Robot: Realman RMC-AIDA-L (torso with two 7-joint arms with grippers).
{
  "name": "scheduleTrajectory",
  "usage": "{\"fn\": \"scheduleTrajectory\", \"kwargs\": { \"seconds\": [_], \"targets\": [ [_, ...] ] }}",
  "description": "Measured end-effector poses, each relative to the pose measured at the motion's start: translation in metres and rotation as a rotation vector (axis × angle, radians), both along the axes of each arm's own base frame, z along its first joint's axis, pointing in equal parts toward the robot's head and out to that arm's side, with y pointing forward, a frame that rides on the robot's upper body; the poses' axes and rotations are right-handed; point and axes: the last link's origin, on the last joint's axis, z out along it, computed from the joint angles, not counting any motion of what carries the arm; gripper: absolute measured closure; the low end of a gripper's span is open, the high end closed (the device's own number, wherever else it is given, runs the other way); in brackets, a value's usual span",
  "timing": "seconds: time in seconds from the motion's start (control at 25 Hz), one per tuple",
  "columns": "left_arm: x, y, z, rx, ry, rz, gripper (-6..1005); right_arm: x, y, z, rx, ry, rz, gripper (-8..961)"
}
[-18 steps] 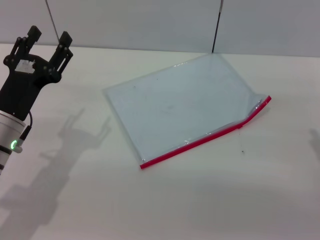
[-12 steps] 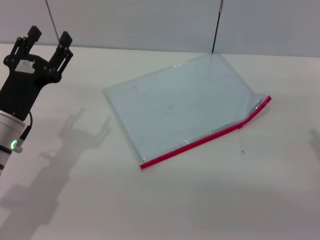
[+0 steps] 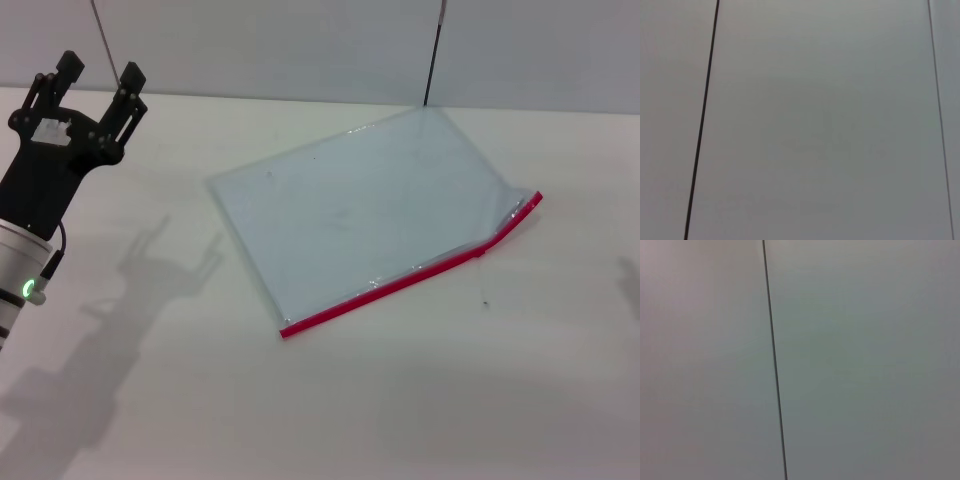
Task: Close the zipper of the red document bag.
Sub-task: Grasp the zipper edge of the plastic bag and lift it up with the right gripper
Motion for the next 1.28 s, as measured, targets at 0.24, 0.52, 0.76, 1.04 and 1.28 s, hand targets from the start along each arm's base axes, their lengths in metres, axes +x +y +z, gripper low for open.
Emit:
{"fn": "scheduleTrajectory", "kwargs": {
  "seconds": [0.24, 0.52, 0.76, 1.04, 1.28],
  "targets": [
    [-0.001, 0.001, -0.001, -0.003, 0.010, 0.011, 243, 0.001, 0.003, -0.002, -0.043, 0.031, -0.012, 328],
    [-0.004, 0.003, -0.001, -0.010, 0.024, 0.028, 243, 0.013, 0.026, 0.000, -0.262, 0.140, -0.101, 340],
    [-0.004, 0.003, -0.001, -0.009, 0.025, 0.028, 243, 0.015, 0.052, -0.010, -0.483, 0.136, -0.216, 351],
    [-0.004, 0.003, -0.001, -0.009, 0.027, 0.029, 242, 0.013, 0.067, -0.025, -0.630, 0.096, -0.319, 364],
    [-0.004, 0.003, -0.001, -0.009, 0.026, 0.029, 242, 0.010, 0.079, -0.035, -0.696, 0.048, -0.404, 375]
  ]
}}
